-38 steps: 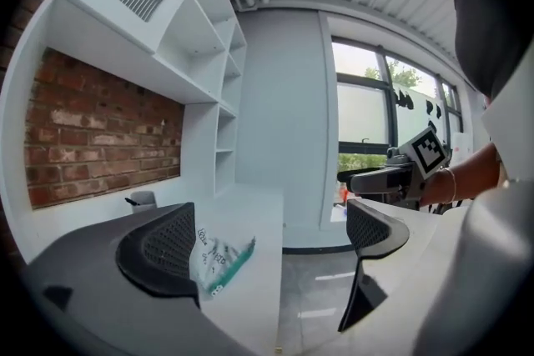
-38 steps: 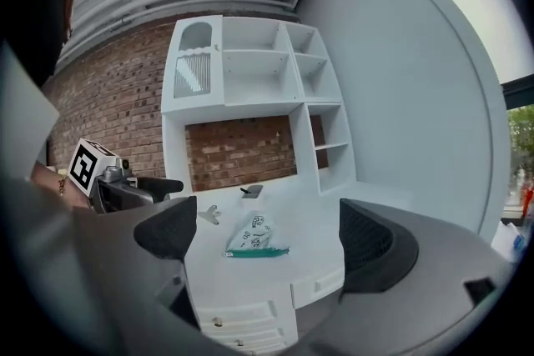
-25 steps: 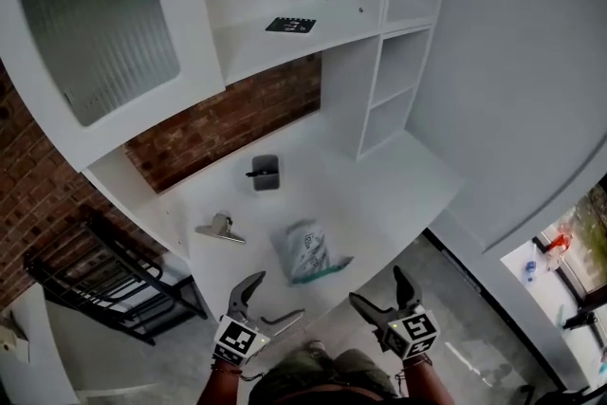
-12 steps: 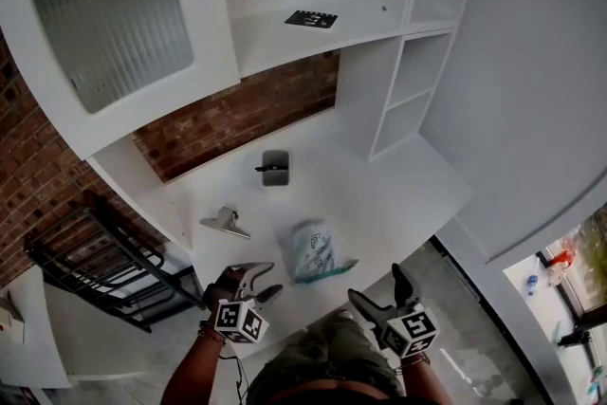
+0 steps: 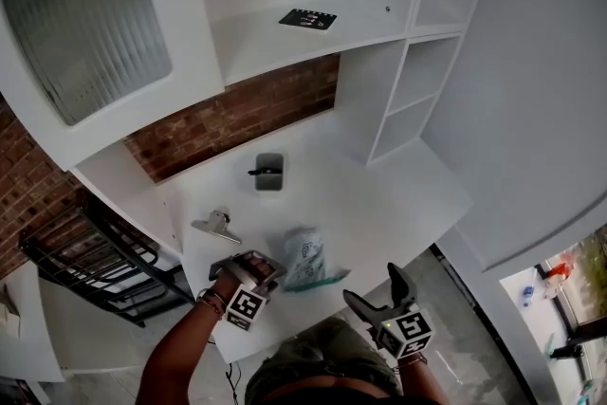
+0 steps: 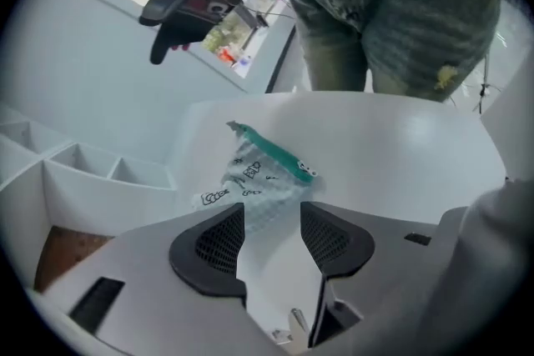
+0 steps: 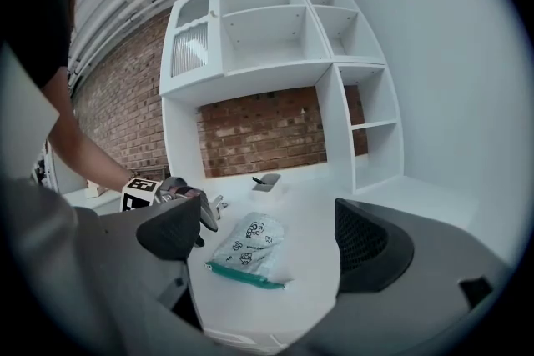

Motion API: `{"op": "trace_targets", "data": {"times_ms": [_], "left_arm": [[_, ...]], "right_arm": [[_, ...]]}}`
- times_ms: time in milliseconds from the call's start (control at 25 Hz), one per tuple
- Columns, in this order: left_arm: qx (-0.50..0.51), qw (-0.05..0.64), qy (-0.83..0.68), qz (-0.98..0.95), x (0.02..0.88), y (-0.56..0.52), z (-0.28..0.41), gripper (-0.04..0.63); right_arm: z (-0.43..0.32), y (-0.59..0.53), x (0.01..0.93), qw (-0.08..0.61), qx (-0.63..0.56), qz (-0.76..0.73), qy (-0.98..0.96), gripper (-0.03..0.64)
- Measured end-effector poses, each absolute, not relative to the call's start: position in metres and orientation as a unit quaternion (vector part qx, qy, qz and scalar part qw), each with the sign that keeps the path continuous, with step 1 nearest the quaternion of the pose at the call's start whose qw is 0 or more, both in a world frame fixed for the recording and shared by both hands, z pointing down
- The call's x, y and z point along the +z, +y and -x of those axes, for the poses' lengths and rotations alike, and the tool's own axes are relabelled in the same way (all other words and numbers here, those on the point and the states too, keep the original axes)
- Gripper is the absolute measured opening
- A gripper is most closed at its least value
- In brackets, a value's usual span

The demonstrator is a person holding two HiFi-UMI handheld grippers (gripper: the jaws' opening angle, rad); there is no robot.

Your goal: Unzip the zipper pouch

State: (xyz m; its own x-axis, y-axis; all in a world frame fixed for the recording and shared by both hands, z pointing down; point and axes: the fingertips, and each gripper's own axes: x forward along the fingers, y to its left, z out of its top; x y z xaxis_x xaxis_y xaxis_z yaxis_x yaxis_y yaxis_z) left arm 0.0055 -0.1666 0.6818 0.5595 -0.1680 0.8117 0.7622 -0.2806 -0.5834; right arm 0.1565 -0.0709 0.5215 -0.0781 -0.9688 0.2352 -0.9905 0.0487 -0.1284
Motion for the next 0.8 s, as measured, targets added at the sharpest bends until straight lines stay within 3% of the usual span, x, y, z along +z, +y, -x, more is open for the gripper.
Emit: {"op": "trace_targets", "data": {"times_ms": [400,800], "left_arm": [[-0.406,0.639,-0.428,0.493,0.722,-0.160,-0.012,0.206],[-0.415,0.616,-0.491,0.455,0.743,-0.158,-0.007,0.188]], "right_arm": [[-0.182,-0.093,0.520,0.057,0.125,-0.658,-0.740,0.499],[-0.205,-0.094,0.525,0.058,0.134,-0.661,-0.736,0.492]]}}
